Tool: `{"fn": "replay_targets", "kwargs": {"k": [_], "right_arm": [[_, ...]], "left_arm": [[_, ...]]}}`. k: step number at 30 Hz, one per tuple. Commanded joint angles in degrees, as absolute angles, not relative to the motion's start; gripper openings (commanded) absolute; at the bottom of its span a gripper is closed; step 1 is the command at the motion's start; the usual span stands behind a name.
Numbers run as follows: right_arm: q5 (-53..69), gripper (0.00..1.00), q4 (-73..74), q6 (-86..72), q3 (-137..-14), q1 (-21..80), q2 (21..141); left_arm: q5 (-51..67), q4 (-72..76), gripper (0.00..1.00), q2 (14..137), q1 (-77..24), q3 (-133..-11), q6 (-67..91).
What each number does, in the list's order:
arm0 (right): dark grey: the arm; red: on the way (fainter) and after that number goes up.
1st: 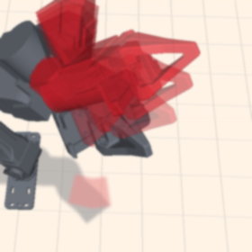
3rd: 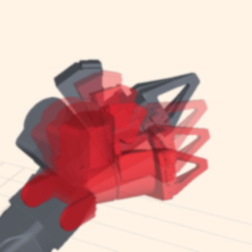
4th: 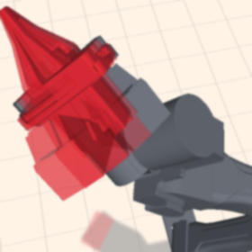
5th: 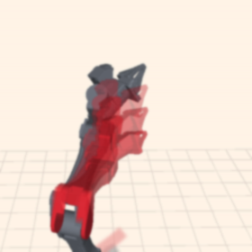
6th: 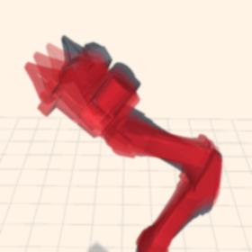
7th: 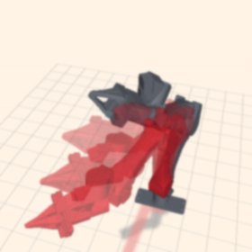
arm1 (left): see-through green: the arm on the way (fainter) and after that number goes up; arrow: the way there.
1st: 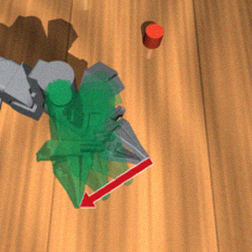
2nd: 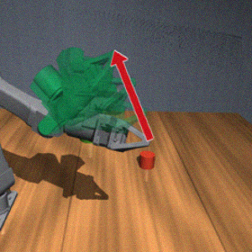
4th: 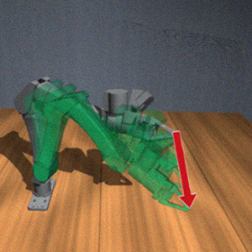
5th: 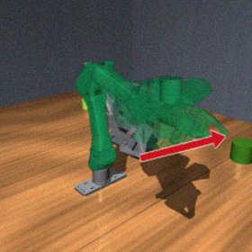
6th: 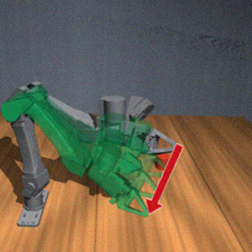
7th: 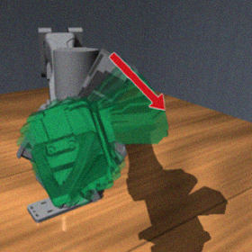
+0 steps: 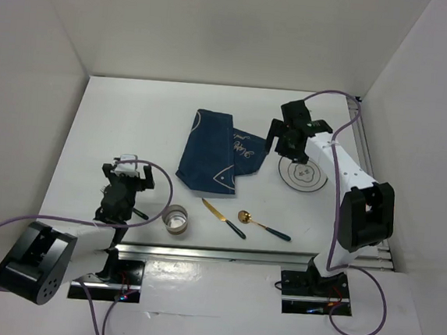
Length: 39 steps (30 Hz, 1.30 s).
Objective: Set the dinner table for one person
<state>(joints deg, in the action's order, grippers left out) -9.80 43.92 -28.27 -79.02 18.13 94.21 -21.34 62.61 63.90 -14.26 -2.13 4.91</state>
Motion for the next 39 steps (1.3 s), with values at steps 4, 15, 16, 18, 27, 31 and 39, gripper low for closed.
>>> {"fn": "replay_targets", "kwargs": {"k": [4, 15, 16, 18, 27, 31, 39], "right_arm": [[-9.8, 1.00, 41.0, -28.3, -76.7, 18.5, 89.8], [-14.4, 1.00, 42.7, -28.3, -75.2, 19.5, 88.8], [-15.0, 1.00, 42.7, -28.3, -75.1, 19.5, 88.8], [-15.7, 1.00, 43.2, -28.8, -74.5, 19.5, 88.2], [-16.6, 1.00, 43.0, -28.3, -72.8, 19.5, 87.0], [-17.8, 1.00, 43.0, -28.3, -72.8, 19.5, 86.0], [-23.1, 1.00, 45.0, -32.0, -71.7, 19.5, 84.2]], "left_arm": [[-23.1, 33.1, 0.99, 58.1, -17.0, -18.1, 5.8], [-37.2, -31.3, 0.99, 82.3, -22.1, -68.5, 24.1], [-37.3, -33.2, 0.99, 83.1, -22.1, -71.3, 24.7], [-26.0, -33.8, 0.99, 85.9, -22.1, -73.8, 15.6], [-23.6, -32.5, 0.99, 85.4, -32.2, -75.9, 14.7], [-28.2, -27.9, 0.99, 84.9, -39.1, -73.6, 11.2], [-24.8, -25.4, 0.99, 91.1, -43.4, -74.0, 15.4]]}}
